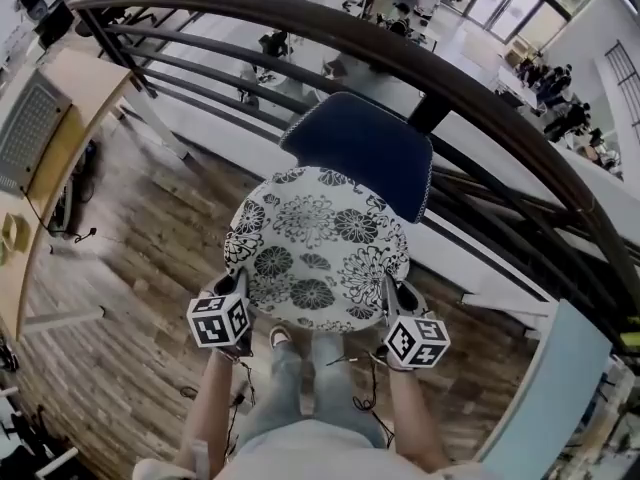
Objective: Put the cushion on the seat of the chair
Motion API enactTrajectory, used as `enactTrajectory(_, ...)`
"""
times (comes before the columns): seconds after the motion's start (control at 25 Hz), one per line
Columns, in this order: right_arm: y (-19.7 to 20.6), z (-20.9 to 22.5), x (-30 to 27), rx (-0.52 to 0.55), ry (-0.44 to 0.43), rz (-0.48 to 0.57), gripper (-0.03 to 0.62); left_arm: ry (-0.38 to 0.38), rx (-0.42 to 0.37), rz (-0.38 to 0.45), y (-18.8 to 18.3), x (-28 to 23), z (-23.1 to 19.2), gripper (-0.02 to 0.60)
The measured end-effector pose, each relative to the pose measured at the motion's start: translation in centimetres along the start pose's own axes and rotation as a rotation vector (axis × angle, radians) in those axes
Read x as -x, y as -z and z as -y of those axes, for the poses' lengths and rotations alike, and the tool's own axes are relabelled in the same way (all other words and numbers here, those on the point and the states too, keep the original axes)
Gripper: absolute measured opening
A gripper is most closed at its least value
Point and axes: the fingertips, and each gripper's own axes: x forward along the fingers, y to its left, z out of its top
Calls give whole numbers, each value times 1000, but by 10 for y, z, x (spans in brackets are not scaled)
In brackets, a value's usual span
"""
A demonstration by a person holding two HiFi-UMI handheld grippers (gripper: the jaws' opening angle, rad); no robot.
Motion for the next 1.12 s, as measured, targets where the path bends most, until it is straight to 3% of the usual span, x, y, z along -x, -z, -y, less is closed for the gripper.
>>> enactTrajectory(0.24,22,7,-24,-17,14,-80,17,0,23,-77,20,-31,-14,14)
enactTrajectory(0.68,-9,-9,-3,-14,66,-212,17,27,88,-199,12,-13,-1,14)
enactTrajectory(1.12,11,-3,-13,-13,77,-224,17,35,68,-204,20,-29,-8,14)
